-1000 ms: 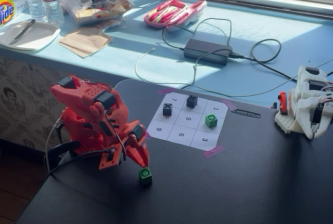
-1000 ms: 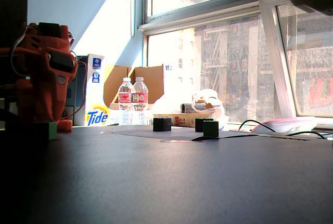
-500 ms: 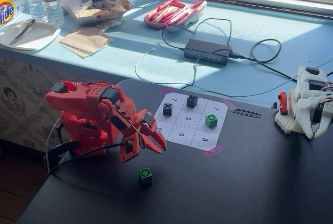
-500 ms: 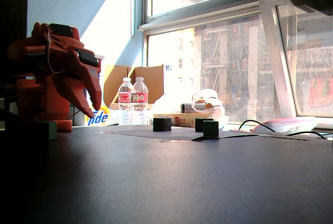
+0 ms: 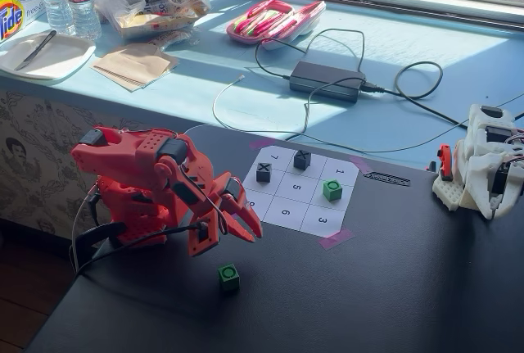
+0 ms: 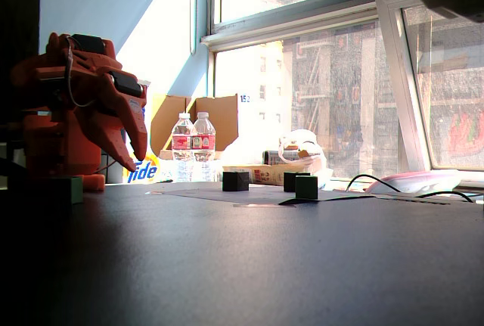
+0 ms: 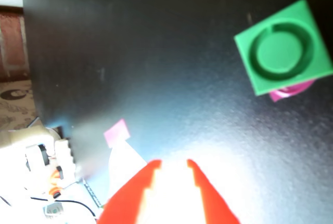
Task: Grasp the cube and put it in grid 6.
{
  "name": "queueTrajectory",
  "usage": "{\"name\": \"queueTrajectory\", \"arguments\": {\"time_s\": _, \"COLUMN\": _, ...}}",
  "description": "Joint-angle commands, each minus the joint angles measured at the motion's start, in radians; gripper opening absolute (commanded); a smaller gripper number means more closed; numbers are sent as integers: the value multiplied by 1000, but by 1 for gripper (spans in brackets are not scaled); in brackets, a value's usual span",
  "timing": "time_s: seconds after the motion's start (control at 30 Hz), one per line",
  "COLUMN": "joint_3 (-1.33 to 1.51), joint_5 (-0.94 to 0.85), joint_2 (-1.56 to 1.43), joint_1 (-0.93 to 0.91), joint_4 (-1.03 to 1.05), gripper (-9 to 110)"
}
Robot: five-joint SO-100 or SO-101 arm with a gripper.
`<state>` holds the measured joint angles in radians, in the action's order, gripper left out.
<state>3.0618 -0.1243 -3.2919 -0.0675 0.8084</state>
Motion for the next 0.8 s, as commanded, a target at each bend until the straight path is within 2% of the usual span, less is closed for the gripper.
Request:
{"name": "queueTrajectory", "arguments": {"time_s": 0.0, "joint_3": 69, "joint_5": -6, "joint_2": -9, "joint_1": 6, "joint_4": -18, "gripper": 7}}
{"name": "queueTrajectory", "arguments": {"time_s": 0.77, "joint_3": 69, "joint_5": -15, "joint_2": -9, "joint_1": 9, "joint_4": -21, "gripper": 6}}
